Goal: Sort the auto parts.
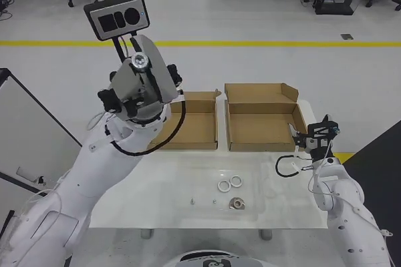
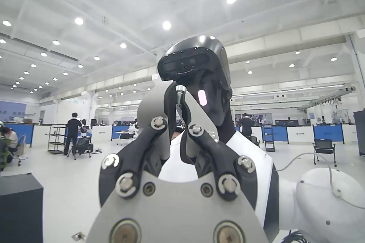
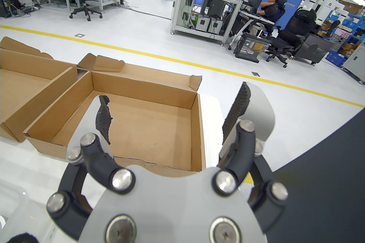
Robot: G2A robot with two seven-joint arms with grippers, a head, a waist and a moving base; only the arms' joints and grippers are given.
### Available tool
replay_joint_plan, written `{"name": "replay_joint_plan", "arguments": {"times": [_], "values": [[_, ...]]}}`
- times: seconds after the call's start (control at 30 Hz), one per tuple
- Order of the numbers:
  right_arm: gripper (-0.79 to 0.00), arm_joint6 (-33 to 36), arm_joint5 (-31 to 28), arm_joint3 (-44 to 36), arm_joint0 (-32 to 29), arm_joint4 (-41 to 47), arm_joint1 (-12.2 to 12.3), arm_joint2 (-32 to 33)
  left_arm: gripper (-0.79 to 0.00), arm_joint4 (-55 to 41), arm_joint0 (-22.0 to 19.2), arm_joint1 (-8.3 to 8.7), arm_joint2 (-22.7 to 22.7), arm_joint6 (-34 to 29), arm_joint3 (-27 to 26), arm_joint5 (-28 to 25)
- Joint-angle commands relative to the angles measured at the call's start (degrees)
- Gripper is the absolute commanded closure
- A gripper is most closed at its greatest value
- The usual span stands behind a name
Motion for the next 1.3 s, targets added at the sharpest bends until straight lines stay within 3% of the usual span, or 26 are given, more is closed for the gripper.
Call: {"name": "replay_joint_plan", "arguments": {"times": [0.0,0.47,0.8,1.27], "values": [[-0.785,0.0,0.0,0.0,0.0,0.0,0.0,0.0,0.0,1.07,0.15,-0.22,-0.74,-0.86,0.44,0.88],[-0.785,0.0,0.0,0.0,0.0,0.0,0.0,0.0,0.0,13.43,1.45,-0.99,-3.63,-4.08,3.44,4.93],[-0.785,0.0,0.0,0.0,0.0,0.0,0.0,0.0,0.0,1.41,3.52,-2.42,-3.93,-3.81,1.12,3.83],[-0.785,0.0,0.0,0.0,0.0,0.0,0.0,0.0,0.0,2.34,3.46,-2.57,-4.58,-4.55,1.35,4.57]]}}
